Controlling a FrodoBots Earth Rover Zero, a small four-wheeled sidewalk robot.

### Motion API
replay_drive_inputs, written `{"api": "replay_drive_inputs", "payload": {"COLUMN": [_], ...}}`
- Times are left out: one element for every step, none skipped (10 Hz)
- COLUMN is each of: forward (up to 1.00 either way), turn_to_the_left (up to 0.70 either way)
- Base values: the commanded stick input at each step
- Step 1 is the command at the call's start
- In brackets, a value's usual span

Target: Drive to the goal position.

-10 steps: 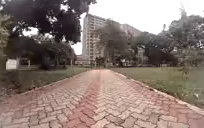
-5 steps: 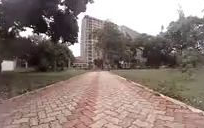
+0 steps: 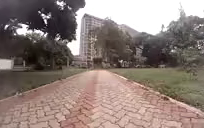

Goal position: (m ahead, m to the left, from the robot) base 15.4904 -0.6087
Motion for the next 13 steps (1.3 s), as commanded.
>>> {"api": "replay_drive_inputs", "payload": {"forward": [0.70, 0.70, 0.70, 0.70, 0.70, 0.70, 0.70, 0.70, 0.70, 0.70, 0.70, 0.70, 0.70], "turn_to_the_left": [0.00, 0.00, 0.00, 0.00, 0.00, 0.00, 0.00, 0.00, 0.00, 0.00, 0.00, 0.00, 0.00]}}
